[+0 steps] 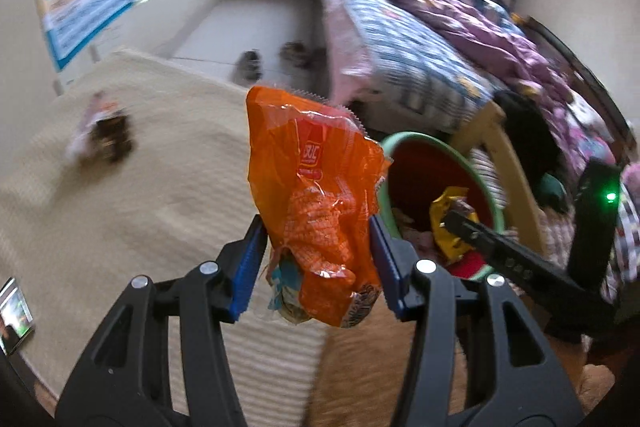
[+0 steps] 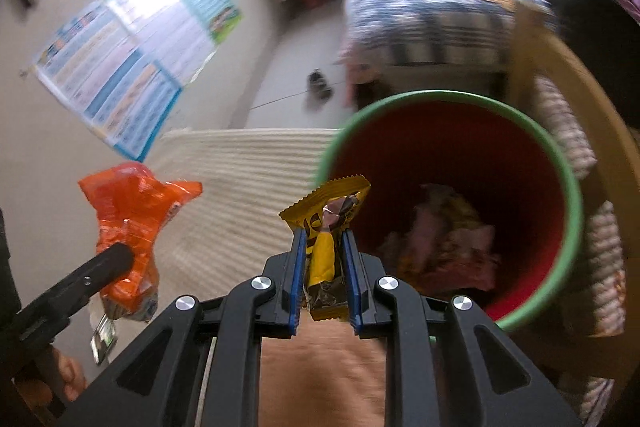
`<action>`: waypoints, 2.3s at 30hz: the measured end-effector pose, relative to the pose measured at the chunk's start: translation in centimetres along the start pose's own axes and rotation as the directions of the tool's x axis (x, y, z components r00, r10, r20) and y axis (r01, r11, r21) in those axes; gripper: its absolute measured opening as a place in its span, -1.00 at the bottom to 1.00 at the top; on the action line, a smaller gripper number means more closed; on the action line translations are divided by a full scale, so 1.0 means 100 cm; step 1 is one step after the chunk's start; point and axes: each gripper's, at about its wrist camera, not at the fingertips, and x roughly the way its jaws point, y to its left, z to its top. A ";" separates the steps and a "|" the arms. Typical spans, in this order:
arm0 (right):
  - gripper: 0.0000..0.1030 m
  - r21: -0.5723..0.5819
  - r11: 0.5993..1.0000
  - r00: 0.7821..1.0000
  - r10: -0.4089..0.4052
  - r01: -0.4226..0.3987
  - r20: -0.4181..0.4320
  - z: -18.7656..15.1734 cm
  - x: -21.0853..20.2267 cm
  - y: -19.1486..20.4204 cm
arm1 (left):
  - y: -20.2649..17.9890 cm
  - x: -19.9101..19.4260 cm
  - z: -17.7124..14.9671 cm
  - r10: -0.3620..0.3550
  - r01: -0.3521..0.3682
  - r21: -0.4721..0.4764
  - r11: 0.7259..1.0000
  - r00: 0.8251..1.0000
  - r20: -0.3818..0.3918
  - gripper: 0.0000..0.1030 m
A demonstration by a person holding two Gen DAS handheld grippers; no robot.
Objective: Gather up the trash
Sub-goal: 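Carry the orange bag and yellow wrapper over the red bin with both grippers, then open both grippers over the red bin to drop the items, then grasp the white packet with the left gripper while the right gripper grasps the brown packet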
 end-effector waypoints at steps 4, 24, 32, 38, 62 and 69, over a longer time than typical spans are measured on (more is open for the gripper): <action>-0.63 0.050 0.998 0.999 -0.038 0.037 0.010 0.002 -0.009 -0.028 | -0.034 0.016 0.005 -0.048 0.049 0.062 0.997 0.999 -0.021 -0.03; -0.15 0.179 0.981 0.994 -0.088 0.076 0.060 -0.002 -0.034 -0.086 | -0.104 0.048 0.003 -0.106 0.116 0.175 0.978 0.992 -0.067 0.28; -0.09 0.174 0.980 0.992 -0.111 0.098 0.068 0.000 -0.038 -0.080 | -0.071 0.036 0.006 -0.064 0.064 0.157 0.985 0.998 -0.007 0.59; 0.01 0.066 0.996 0.997 -0.057 0.053 0.053 0.012 -0.016 -0.028 | 0.022 0.018 0.010 0.109 -0.109 0.001 0.994 0.993 0.042 0.59; 0.39 -0.504 0.833 0.945 0.062 -0.226 -0.321 0.021 0.249 0.309 | 0.262 -0.025 -0.018 0.363 -0.338 -0.380 0.861 0.932 -0.006 0.69; -0.11 -0.496 0.834 0.932 0.057 -0.241 -0.357 0.022 0.273 0.316 | 0.274 -0.010 -0.002 0.336 -0.313 -0.379 0.871 0.942 -0.004 0.69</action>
